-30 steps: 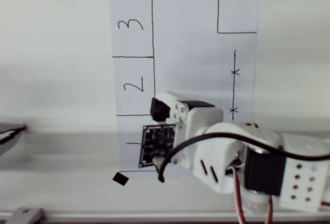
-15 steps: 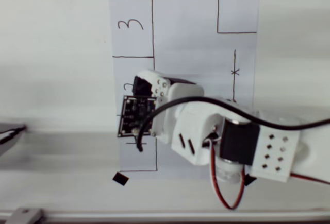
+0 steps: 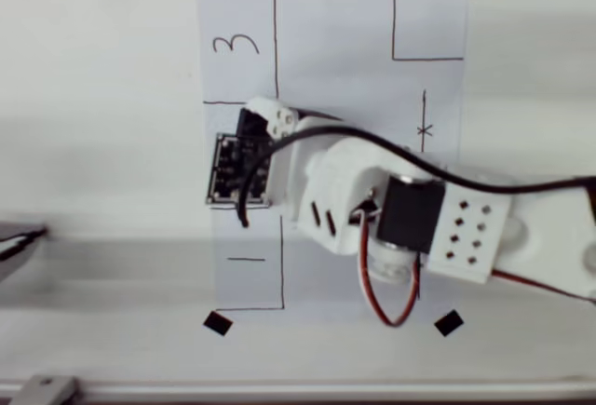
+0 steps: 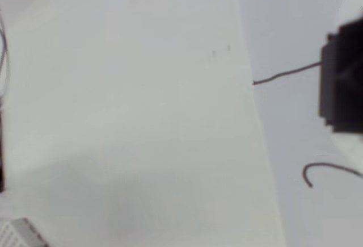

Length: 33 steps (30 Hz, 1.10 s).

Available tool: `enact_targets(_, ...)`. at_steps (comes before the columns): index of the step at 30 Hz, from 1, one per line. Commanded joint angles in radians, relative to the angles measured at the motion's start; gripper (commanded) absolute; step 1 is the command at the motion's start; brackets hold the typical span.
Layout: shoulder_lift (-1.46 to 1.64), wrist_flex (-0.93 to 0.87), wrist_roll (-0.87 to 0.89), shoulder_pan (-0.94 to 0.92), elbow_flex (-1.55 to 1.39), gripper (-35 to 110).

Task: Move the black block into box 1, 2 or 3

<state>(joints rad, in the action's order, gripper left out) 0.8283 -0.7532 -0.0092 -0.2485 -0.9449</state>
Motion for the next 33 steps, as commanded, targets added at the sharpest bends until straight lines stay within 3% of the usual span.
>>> enact_targets(1,0.015,0.029,-0.018,-0.034,0.109,0)
enact_targets(33,-0.204,0.152,-0.052,-0.156,0.324,0)
